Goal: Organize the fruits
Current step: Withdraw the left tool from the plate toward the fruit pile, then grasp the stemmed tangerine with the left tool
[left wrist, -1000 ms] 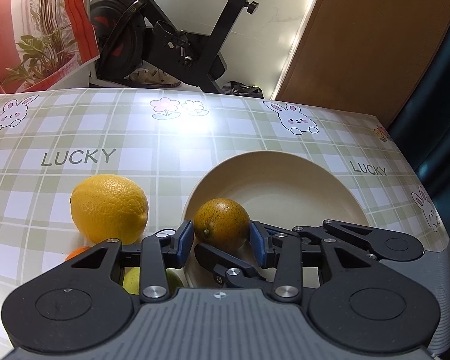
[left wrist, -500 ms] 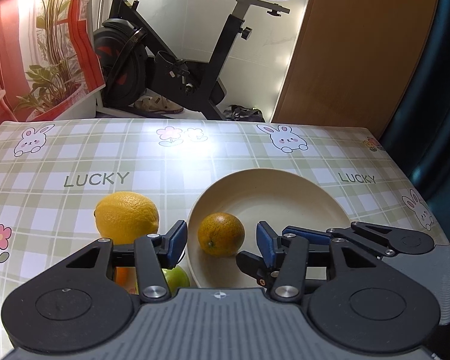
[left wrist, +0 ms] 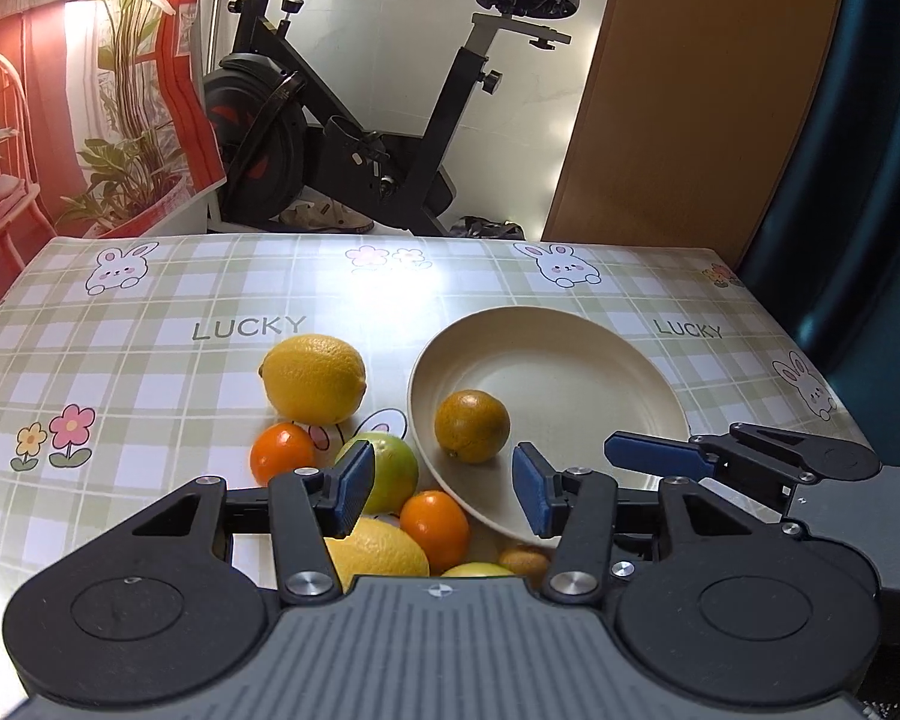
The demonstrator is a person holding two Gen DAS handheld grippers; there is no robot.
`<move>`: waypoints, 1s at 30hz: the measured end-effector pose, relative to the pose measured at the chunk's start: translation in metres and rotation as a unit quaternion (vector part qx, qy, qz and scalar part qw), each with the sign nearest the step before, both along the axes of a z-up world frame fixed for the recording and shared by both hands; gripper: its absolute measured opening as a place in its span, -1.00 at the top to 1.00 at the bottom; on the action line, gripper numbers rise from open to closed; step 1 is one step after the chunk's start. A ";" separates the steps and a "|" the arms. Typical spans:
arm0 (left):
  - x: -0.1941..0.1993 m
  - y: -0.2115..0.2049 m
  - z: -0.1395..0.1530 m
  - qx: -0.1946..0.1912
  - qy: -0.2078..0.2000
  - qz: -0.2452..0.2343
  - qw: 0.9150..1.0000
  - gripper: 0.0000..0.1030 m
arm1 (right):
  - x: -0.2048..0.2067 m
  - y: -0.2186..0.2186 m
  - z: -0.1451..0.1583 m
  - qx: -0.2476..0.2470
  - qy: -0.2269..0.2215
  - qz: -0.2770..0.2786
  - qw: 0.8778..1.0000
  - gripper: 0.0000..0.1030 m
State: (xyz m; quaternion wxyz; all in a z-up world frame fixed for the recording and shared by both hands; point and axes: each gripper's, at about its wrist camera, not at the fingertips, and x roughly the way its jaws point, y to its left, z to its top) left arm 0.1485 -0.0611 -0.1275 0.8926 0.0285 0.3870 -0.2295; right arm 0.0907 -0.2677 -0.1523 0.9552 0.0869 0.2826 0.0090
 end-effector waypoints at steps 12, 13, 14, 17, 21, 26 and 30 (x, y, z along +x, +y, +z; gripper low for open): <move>-0.028 0.042 -0.001 -0.035 0.004 0.027 0.999 -0.04 | -0.042 0.036 -0.007 0.017 -0.020 -0.002 1.000 -0.06; -0.029 0.042 -0.003 -0.039 0.009 0.028 0.999 -0.04 | -0.044 0.037 -0.007 0.018 -0.019 -0.001 1.000 -0.06; -0.030 0.043 -0.005 -0.040 0.012 0.028 0.999 -0.04 | -0.045 0.039 -0.007 0.022 -0.018 0.000 1.000 -0.06; -0.033 0.047 -0.012 -0.044 0.022 0.031 0.998 -0.04 | -0.048 0.047 -0.007 0.023 -0.012 0.009 1.000 -0.06; -0.038 0.053 -0.018 -0.048 0.031 0.035 0.998 -0.04 | -0.050 0.057 -0.013 0.024 0.002 0.019 1.000 -0.06; -0.042 0.055 -0.024 -0.041 0.035 0.030 0.998 -0.04 | -0.050 0.073 -0.017 0.016 0.013 0.047 0.999 -0.06; -0.044 0.055 -0.028 -0.048 0.046 0.024 0.997 -0.04 | -0.046 0.079 -0.022 0.020 0.022 0.060 0.998 -0.06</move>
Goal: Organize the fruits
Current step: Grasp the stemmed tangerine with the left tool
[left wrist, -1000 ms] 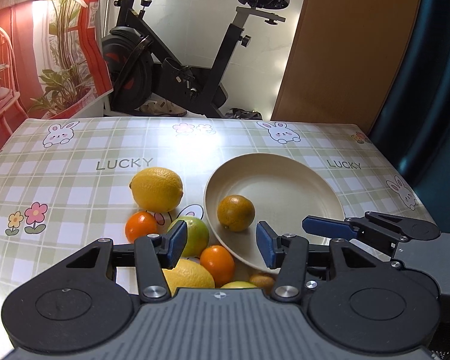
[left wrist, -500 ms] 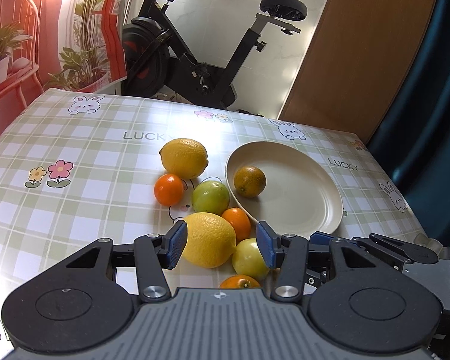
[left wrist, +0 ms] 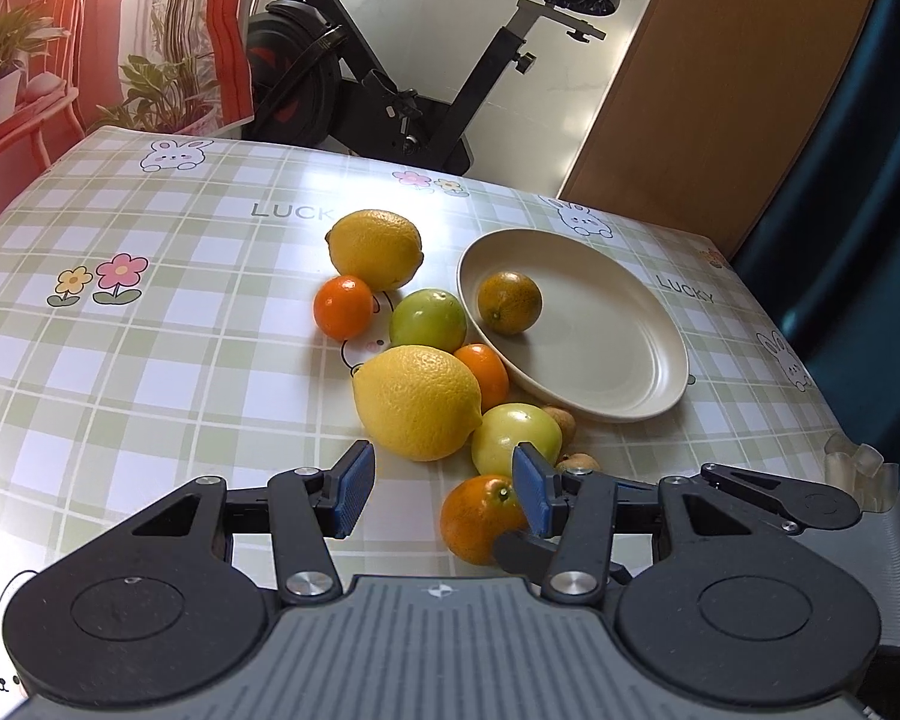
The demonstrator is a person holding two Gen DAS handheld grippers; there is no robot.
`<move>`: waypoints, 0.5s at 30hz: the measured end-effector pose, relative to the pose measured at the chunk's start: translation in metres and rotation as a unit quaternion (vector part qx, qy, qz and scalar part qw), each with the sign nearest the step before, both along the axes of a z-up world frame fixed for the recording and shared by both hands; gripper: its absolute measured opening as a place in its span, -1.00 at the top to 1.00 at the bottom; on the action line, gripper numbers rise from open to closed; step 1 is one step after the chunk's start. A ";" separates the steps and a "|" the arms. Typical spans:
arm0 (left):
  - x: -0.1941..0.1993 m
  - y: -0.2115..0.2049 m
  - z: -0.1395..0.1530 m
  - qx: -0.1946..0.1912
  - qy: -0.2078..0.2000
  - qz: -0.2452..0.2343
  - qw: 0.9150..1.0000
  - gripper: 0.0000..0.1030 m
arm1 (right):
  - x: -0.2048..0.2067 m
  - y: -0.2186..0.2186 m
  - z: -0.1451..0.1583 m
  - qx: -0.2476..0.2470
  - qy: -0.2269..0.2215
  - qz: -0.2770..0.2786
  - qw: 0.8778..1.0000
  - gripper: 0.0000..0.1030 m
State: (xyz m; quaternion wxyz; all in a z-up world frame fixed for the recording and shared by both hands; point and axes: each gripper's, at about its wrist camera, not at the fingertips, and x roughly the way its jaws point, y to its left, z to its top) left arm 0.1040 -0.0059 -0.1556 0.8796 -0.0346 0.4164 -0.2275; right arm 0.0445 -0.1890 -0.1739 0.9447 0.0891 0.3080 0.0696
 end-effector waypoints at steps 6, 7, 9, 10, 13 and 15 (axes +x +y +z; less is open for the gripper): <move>-0.005 -0.008 -0.011 -0.005 0.018 -0.014 1.000 -0.04 | 0.004 0.004 -0.007 -0.001 0.013 0.009 1.000 -0.06; -0.006 -0.010 -0.013 -0.003 0.019 -0.017 1.000 -0.04 | 0.005 0.004 -0.007 0.000 0.013 0.009 1.000 -0.06; -0.007 -0.013 -0.016 -0.002 0.022 -0.020 1.000 -0.04 | 0.006 0.004 -0.009 0.001 0.016 0.010 1.000 -0.06; -0.007 -0.015 -0.019 -0.003 0.025 -0.022 0.999 -0.04 | 0.006 0.005 -0.011 0.002 0.018 0.011 1.000 -0.06; -0.007 -0.017 -0.022 -0.002 0.029 -0.026 0.999 -0.04 | 0.007 0.004 -0.013 0.004 0.022 0.013 1.000 -0.06; -0.007 -0.018 -0.025 -0.002 0.031 -0.027 0.999 -0.04 | 0.008 0.004 -0.015 0.007 0.023 0.013 1.000 -0.06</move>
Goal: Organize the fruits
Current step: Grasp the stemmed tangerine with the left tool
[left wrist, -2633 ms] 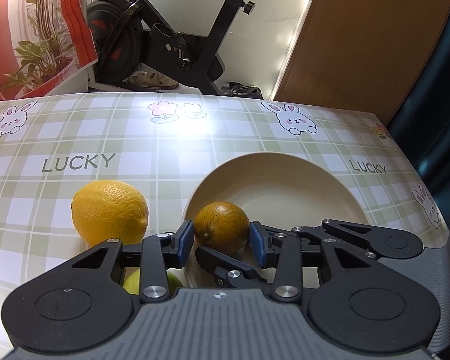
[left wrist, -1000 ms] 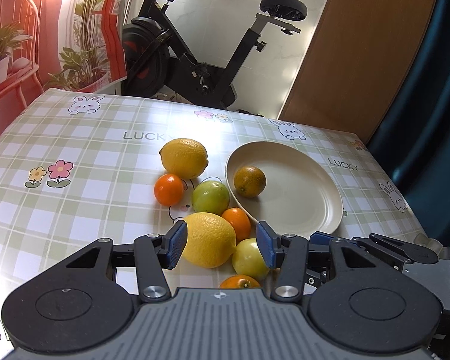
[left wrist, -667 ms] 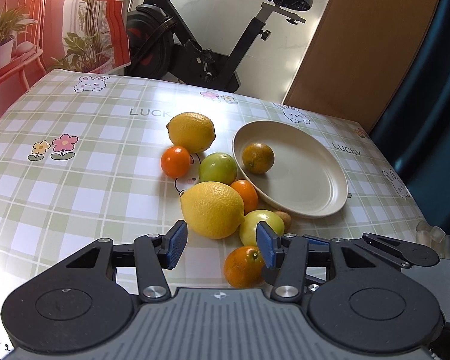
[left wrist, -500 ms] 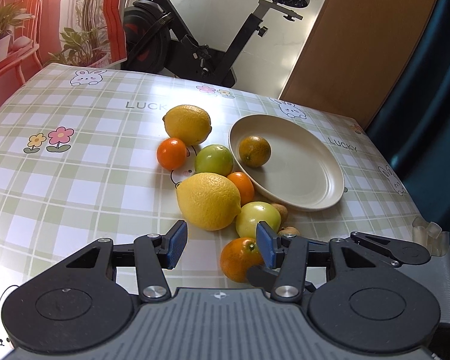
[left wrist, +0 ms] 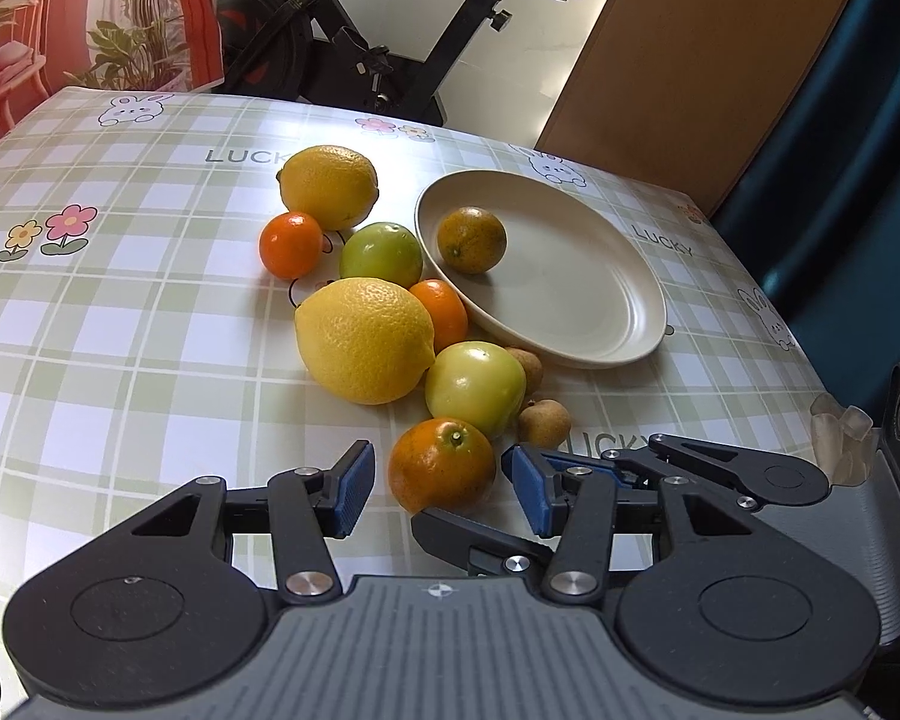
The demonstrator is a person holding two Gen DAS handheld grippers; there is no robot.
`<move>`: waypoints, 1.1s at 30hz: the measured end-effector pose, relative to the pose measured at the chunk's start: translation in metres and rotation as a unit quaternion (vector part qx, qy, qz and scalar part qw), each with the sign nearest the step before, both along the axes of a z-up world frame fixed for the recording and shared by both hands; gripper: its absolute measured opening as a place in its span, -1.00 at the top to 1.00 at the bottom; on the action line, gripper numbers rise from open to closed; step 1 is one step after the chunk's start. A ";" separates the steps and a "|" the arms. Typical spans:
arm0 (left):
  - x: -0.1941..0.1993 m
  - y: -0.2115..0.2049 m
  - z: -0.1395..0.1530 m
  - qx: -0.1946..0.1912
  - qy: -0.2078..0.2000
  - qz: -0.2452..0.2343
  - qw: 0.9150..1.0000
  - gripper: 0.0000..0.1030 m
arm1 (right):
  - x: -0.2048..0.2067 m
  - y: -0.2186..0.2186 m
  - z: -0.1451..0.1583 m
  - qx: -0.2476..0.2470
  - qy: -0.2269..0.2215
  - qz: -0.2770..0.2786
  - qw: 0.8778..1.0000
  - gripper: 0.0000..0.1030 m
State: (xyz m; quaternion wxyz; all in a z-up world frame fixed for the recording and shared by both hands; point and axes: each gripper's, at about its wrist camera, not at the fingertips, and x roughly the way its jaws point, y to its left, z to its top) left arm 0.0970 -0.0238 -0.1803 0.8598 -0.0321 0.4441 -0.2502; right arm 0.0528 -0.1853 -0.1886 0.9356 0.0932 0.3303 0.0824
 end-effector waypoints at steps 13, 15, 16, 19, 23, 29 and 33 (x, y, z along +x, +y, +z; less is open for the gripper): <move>0.008 0.000 -0.013 -0.016 0.024 0.005 1.000 -0.03 | 0.004 -0.003 -0.009 0.019 0.005 -0.004 1.000 -0.06; 0.008 0.002 -0.012 -0.019 0.021 0.008 1.000 -0.01 | 0.004 -0.003 -0.010 0.021 0.004 -0.004 1.000 -0.06; 0.008 0.002 -0.012 -0.020 0.019 0.009 1.000 0.00 | 0.005 -0.004 -0.010 0.022 0.004 -0.004 1.000 -0.06; 0.006 0.002 -0.012 -0.023 0.019 0.004 1.000 0.11 | 0.005 -0.005 -0.010 0.025 0.004 -0.005 1.000 -0.05; 0.005 -0.001 -0.012 -0.016 0.012 0.003 1.000 0.11 | 0.005 -0.005 -0.012 0.029 0.005 -0.003 1.000 0.03; 0.003 -0.002 -0.011 -0.012 0.009 0.000 1.000 0.12 | 0.005 -0.003 -0.012 0.029 0.004 -0.001 1.000 0.12; 0.001 -0.003 -0.010 -0.008 0.004 -0.002 1.000 0.11 | 0.004 -0.004 -0.012 0.034 0.004 -0.002 0.999 0.12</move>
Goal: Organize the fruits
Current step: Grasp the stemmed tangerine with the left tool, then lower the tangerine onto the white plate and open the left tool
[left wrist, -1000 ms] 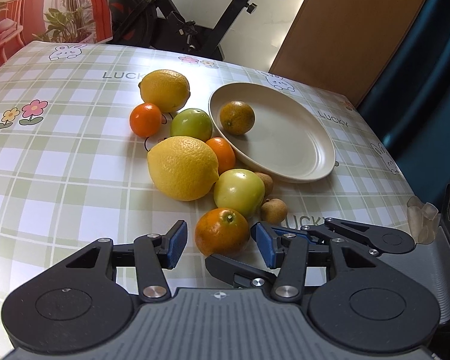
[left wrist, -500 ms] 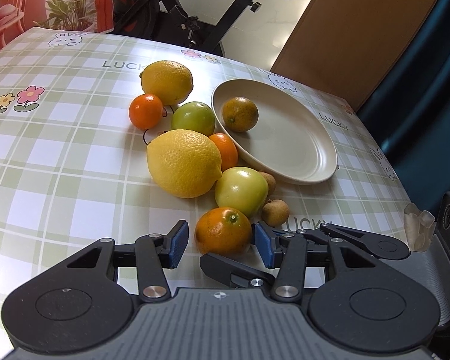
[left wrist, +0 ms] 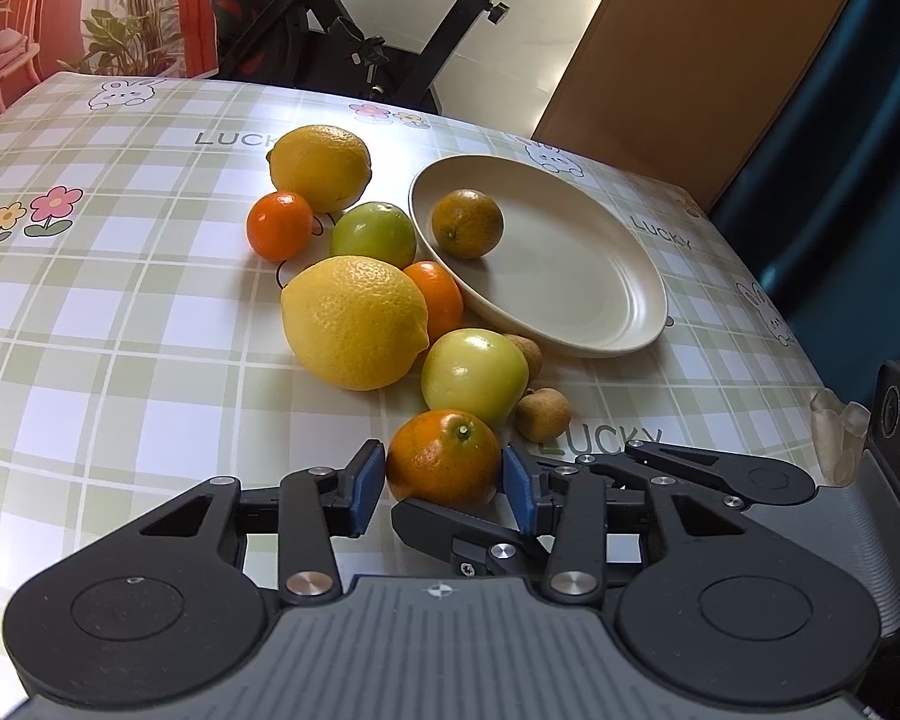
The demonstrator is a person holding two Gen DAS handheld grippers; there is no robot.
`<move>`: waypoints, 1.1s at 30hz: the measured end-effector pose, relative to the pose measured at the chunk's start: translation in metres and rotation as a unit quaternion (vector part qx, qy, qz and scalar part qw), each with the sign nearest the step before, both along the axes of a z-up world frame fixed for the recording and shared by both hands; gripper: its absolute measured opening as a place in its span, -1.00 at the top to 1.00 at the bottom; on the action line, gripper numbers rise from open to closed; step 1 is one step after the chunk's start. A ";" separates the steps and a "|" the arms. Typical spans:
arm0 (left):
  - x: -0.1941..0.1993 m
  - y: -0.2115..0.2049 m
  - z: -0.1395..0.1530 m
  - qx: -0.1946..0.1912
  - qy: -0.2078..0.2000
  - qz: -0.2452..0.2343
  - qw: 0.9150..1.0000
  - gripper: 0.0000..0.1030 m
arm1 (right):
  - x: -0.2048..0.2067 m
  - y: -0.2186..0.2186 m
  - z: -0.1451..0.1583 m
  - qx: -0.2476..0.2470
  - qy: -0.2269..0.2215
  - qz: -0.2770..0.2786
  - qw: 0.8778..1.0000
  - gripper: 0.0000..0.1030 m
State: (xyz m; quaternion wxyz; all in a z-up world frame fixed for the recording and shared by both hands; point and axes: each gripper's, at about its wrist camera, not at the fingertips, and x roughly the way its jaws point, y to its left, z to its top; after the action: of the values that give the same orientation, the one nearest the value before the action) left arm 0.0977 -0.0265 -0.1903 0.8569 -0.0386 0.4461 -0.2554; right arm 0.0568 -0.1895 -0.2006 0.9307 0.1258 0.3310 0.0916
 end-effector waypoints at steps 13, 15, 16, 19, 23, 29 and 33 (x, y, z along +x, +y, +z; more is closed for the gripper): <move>-0.007 0.001 0.009 0.003 -0.015 -0.003 1.000 0.11 | -0.008 0.002 0.008 -0.004 -0.014 0.000 1.000 0.12; -0.009 0.001 0.011 0.004 -0.019 -0.003 1.000 0.12 | -0.010 0.002 0.010 -0.006 -0.016 -0.001 1.000 0.12; -0.010 0.002 0.012 0.003 -0.021 -0.003 1.000 0.12 | -0.010 0.002 0.011 -0.006 -0.018 -0.001 1.000 0.12; -0.012 0.002 0.016 0.003 -0.026 -0.004 1.000 0.11 | -0.012 0.003 0.013 -0.008 -0.023 -0.001 1.000 0.12; -0.014 0.000 0.021 0.004 -0.033 -0.008 0.999 0.11 | -0.015 0.003 0.017 -0.010 -0.030 -0.002 0.999 0.12; -0.008 -0.008 0.038 0.007 -0.050 -0.022 0.998 0.12 | -0.016 -0.002 0.030 -0.011 -0.043 -0.010 0.999 0.12; 0.003 -0.017 0.049 0.007 -0.062 -0.033 0.998 0.12 | -0.013 -0.011 0.040 -0.012 -0.056 -0.018 0.998 0.12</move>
State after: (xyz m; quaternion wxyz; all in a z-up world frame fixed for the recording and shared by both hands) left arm 0.1003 -0.0433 -0.1415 0.8740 -0.0022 0.3952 -0.2827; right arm 0.0439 -0.2000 -0.1609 0.9506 0.1156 0.2773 0.0776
